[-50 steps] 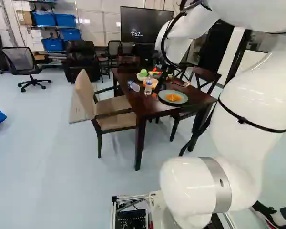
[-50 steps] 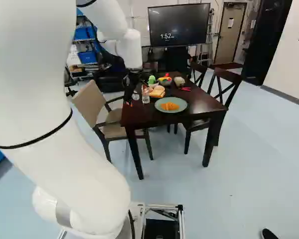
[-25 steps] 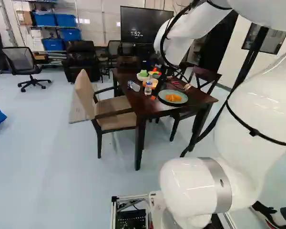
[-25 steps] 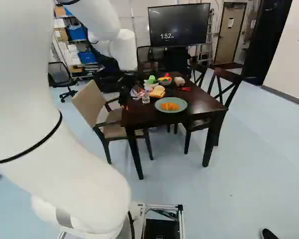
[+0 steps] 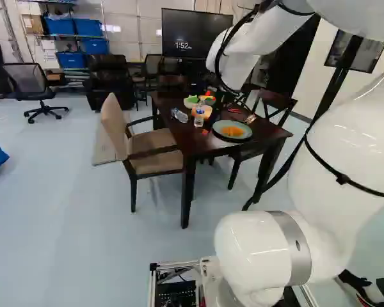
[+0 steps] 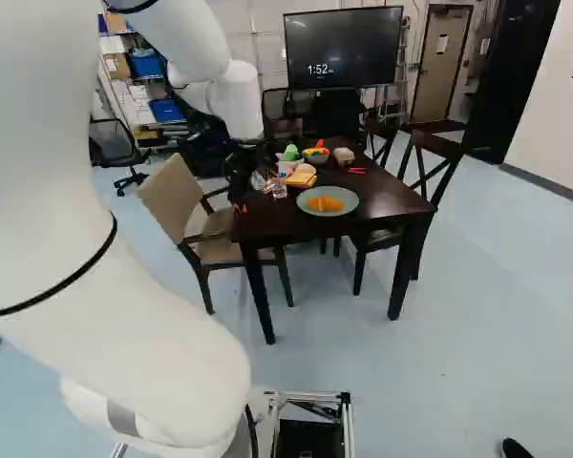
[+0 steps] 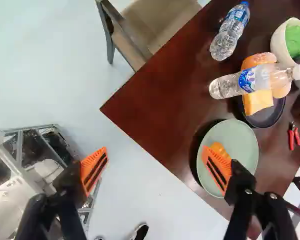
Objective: Move the croissant to the empty plate
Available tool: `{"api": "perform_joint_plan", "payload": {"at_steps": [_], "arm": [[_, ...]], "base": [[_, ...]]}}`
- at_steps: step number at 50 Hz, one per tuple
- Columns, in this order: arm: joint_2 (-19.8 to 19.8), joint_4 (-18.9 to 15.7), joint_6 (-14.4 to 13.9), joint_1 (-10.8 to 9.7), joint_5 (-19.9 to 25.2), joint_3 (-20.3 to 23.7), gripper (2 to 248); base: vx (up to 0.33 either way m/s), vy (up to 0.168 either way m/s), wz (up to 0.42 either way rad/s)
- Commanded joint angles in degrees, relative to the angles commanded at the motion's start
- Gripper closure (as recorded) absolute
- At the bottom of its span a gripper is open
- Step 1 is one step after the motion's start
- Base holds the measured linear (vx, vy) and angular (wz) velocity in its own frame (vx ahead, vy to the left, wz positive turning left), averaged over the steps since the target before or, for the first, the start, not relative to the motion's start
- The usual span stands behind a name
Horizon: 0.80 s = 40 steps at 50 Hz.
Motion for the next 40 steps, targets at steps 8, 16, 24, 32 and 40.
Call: {"api": "perform_joint_plan", "payload": {"at_steps": [8,16,24,32,40], "arm": [[0.3,-0.4,1.9,0.1,2.0,1.2,3],[0.7,-0.9,4.1,0.2,4.4,2.5,3],[1.2,-1.4,6.7,0.4,7.2,4.2,3],[1.7,-2.0,9.7,0.5,10.4,6.0,3],[2.3,-2.7,13.1,0.7,14.1,8.1,3]], "base": [[0.000,0.000,0.000],[0.000,0.000,0.000],[0.000,0.000,0.000],[0.000,0.000,0.000],[0.000,0.000,0.000]]}}
